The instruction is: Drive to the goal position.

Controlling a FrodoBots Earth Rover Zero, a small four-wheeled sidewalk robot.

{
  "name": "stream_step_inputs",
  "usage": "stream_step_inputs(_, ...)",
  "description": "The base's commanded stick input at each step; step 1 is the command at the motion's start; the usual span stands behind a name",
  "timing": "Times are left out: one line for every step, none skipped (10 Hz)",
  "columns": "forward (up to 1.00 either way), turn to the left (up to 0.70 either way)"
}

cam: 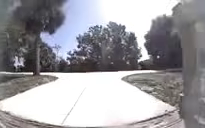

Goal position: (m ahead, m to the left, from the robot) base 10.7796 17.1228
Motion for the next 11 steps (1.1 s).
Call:
stream_step_inputs(0.7, 0.3)
stream_step_inputs(0.7, 0.0)
stream_step_inputs(0.7, 0.0)
stream_step_inputs(0.7, 0.0)
stream_step_inputs(0.7, 0.0)
stream_step_inputs(0.7, 0.0)
stream_step_inputs(0.7, 0.0)
stream_step_inputs(0.7, 0.0)
stream_step_inputs(0.7, 0.0)
stream_step_inputs(0.7, 0.0)
stream_step_inputs(0.7, 0.0)
